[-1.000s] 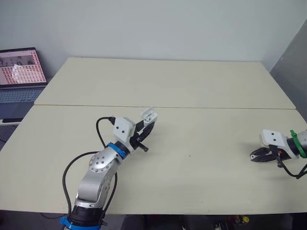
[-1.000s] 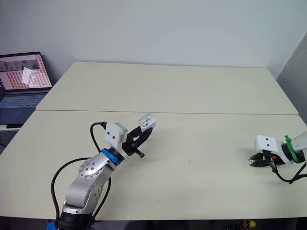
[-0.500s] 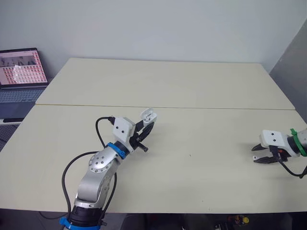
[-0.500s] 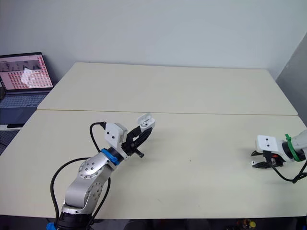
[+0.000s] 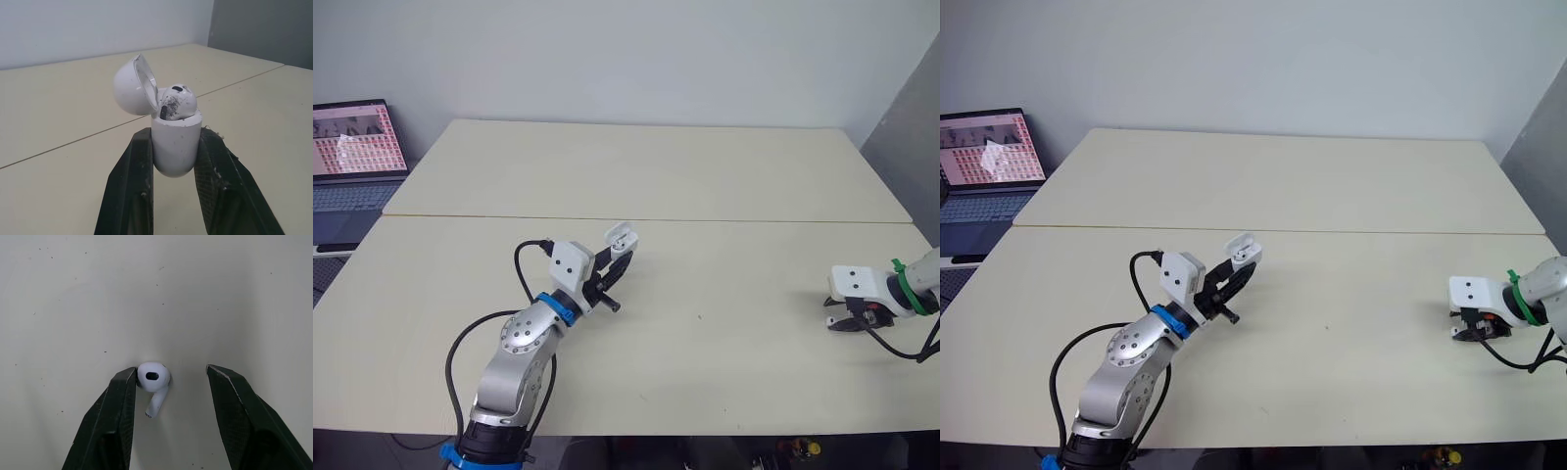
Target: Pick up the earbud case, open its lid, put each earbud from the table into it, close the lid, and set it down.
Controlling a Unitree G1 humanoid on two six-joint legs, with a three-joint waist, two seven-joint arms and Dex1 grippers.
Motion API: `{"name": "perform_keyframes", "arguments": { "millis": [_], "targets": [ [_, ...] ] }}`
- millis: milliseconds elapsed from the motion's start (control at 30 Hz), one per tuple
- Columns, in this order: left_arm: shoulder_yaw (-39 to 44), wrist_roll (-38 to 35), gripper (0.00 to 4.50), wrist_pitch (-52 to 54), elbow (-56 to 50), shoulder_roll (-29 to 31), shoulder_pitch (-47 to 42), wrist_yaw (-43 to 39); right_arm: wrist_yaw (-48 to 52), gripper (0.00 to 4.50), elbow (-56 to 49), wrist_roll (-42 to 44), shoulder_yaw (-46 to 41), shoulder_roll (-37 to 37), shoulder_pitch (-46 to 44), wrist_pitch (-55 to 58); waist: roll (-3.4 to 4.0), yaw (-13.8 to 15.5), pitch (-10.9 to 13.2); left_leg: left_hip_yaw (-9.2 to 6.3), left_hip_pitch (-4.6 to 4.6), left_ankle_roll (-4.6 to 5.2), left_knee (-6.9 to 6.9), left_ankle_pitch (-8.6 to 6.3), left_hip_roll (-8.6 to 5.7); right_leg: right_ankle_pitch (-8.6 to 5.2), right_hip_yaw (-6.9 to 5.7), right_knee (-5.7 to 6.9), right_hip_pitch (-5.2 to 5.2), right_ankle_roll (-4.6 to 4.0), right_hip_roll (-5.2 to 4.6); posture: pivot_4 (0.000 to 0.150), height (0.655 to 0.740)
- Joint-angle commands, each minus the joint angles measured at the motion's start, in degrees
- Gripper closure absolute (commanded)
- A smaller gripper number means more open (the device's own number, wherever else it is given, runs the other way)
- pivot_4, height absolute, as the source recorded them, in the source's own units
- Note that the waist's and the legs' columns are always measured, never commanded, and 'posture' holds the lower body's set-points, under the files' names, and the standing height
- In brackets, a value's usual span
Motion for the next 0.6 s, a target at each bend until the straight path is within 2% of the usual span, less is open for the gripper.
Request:
{"name": "perform_keyframes", "arguments": {
  "millis": [33,67,133,200,333,400,467,500,600],
  "targets": [
    [0.17,-0.07,3.75,-1.16,-3.02,-0.11,-0.05,0.28,-1.89,2.56,2.1,-2.22,1.25,0.68,1.19,0.33,-0.08,0.0,-0.05,0.01,0.0,0.0,0.01,0.0,0.0,0.0,0.01,0.0,0.0,0.0,0.0,0.15,0.74],
    [0.2,-0.06,3.75,-1.15,-3.06,-0.06,-0.03,0.27,-2.36,2.76,2.55,-2.2,1.19,1.09,1.05,0.28,-0.17,-0.01,-0.1,0.01,0.0,0.0,0.02,0.0,0.0,-0.01,0.02,-0.01,0.0,-0.01,0.0,0.15,0.74],
    [0.27,-0.08,3.75,-1.15,-3.15,0.03,0.04,0.19,-2.57,3.5,2.45,-1.87,0.99,1.68,0.89,0.42,-0.42,-0.05,-0.26,0.04,0.02,0.0,0.05,0.0,0.0,0.0,0.03,-0.01,0.01,-0.1,-0.01,0.15,0.74],
    [0.33,-0.11,3.75,-1.2,-3.26,0.16,0.24,0.06,-2.58,4.04,1.35,-0.77,0.3,2.34,0.93,1.03,-0.55,-0.12,-0.34,0.06,0.04,0.0,0.1,0.0,0.01,0.04,0.04,-0.01,0.02,-0.13,-0.01,0.15,0.74],
    [0.56,-0.35,3.75,-1.29,-3.23,0.79,0.2,-0.7,-1.11,4.08,-2.92,2.68,-1.3,3.3,1.27,2.63,-0.56,-0.19,-0.35,0.09,0.09,0.02,0.14,0.02,0.01,0.08,0.07,0.02,0.04,-0.16,-0.01,0.15,0.74],
    [0.9,-0.66,3.75,-1.23,-2.87,1.05,-0.22,-1.08,0.48,4.08,-7.31,6.46,-2.81,4.69,0.64,7.04,-0.56,-0.34,-0.34,0.09,0.15,0.02,0.1,0.02,0.03,0.08,0.07,0.06,0.04,-0.16,0.01,0.15,0.74],
    [1.13,-1.57,3.75,-0.98,-2.48,1.3,-0.74,-2.01,1.55,4.08,-14.5,15.1,-6.01,8.34,-0.78,16.44,-0.52,-0.66,-0.32,0.07,0.16,0.02,0.03,0.02,0.07,0.08,0.11,0.12,-0.02,-0.16,0.08,0.15,0.74],
    [1.13,-2.38,3.75,-0.54,-2.43,1.31,-1.06,-2.66,-0.51,4.08,-19.19,20.93,-8.46,11.47,-2.83,25.93,-0.44,-0.72,-0.27,0.04,0.16,0.02,0.0,0.02,0.07,0.11,0.12,0.16,-0.06,-0.11,0.11,0.15,0.74],
    [1.25,-4.46,3.75,0.68,-1.93,1.85,-2.39,-4.89,-15.05,4.08,-29.84,34.48,-16.7,24.42,-9.86,44.93,-0.12,-1.07,-0.08,-0.06,0.06,0.02,0.0,0.03,0.09,0.23,0.15,0.33,-0.19,0.09,0.21,0.15,0.74]
  ]
}}
